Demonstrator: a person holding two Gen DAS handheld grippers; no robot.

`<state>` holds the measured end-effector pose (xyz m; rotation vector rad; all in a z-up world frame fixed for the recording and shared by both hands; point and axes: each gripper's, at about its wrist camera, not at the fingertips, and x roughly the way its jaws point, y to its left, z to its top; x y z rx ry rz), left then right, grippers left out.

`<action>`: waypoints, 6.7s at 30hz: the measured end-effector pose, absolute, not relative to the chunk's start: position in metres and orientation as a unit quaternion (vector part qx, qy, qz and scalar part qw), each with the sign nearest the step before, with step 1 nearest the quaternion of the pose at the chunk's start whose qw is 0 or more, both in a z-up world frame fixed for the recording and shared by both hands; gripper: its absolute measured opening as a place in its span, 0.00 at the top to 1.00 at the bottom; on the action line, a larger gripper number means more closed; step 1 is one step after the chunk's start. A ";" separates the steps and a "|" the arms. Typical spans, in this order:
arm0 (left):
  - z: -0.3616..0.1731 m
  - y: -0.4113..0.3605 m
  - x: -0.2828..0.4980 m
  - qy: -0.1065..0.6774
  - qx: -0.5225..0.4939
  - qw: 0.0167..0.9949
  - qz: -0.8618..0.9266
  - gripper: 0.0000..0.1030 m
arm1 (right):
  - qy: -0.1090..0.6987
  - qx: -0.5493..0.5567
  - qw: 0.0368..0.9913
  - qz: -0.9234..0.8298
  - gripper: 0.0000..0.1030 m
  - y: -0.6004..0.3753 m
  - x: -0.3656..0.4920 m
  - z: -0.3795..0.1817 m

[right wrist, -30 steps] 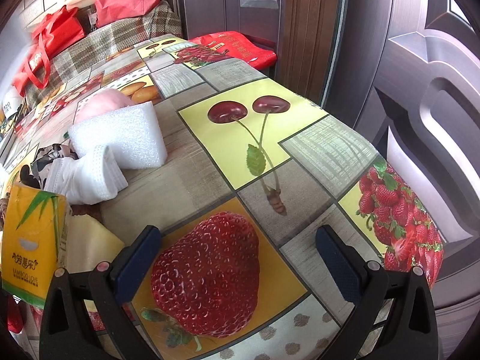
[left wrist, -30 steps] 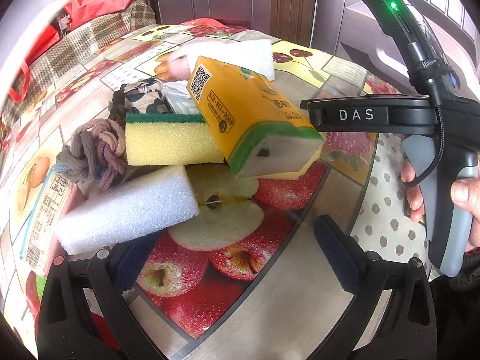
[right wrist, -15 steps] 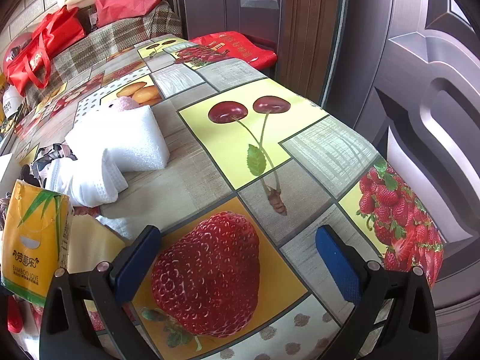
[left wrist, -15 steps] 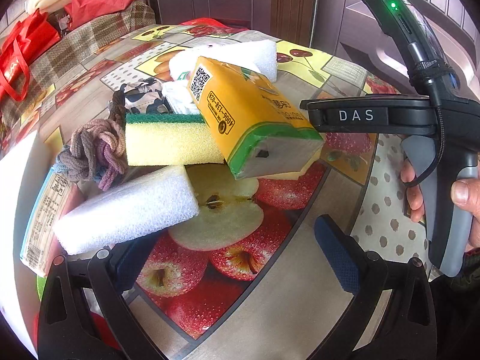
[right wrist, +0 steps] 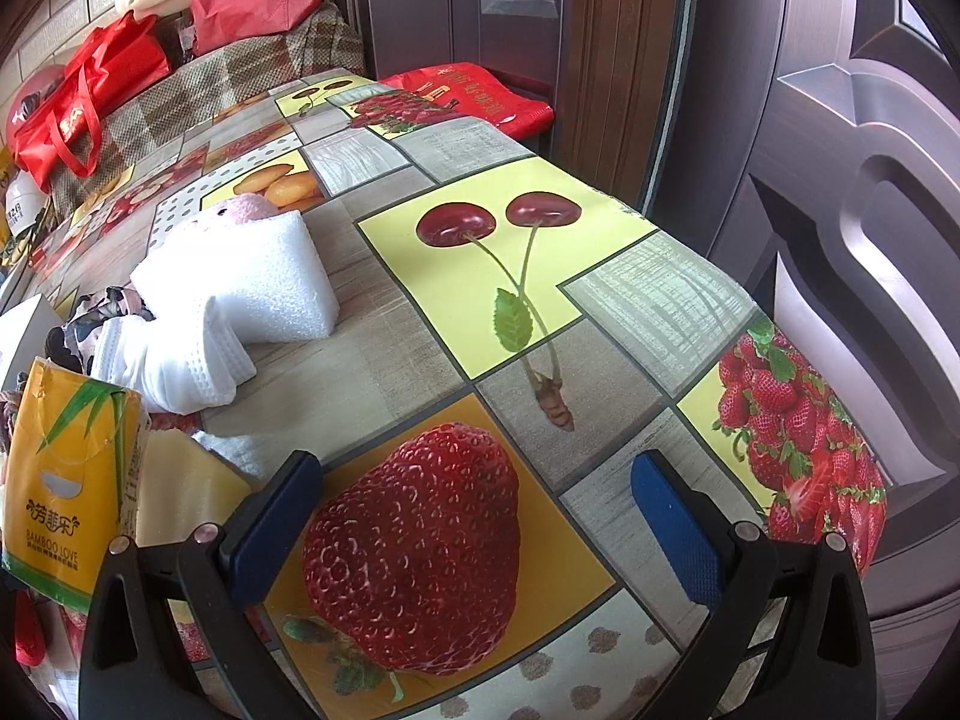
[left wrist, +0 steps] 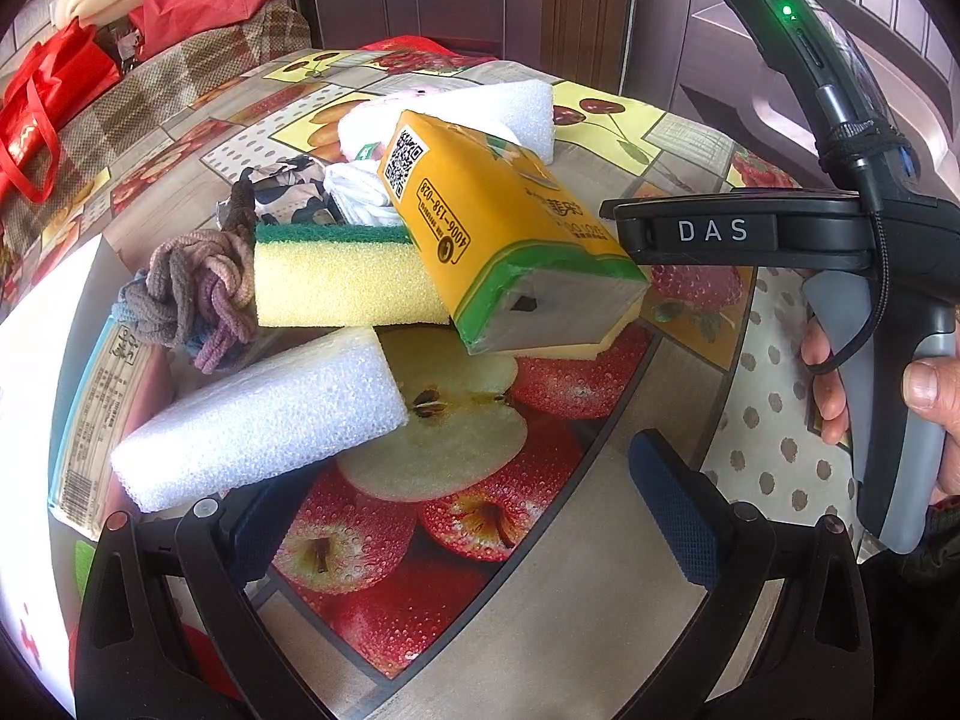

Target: Organize soft objects

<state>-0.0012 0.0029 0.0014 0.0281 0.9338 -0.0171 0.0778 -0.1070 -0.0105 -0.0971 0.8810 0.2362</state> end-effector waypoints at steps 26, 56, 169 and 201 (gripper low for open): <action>0.001 0.003 -0.001 0.450 0.015 0.893 -0.006 0.01 | 0.425 -0.047 0.897 0.114 0.00 -0.106 0.077 -0.010; 0.052 0.079 -0.156 0.311 -0.046 0.947 0.064 0.08 | 0.424 -0.046 0.897 0.116 0.00 -0.105 0.076 -0.009; 0.037 0.234 -0.185 0.203 -0.119 0.916 0.326 0.55 | 0.149 -0.133 0.815 0.544 0.50 0.139 -0.083 0.036; 0.051 0.214 -0.218 0.110 -0.093 0.910 0.389 0.00 | 0.125 -0.169 0.823 0.528 0.03 0.113 -0.120 0.036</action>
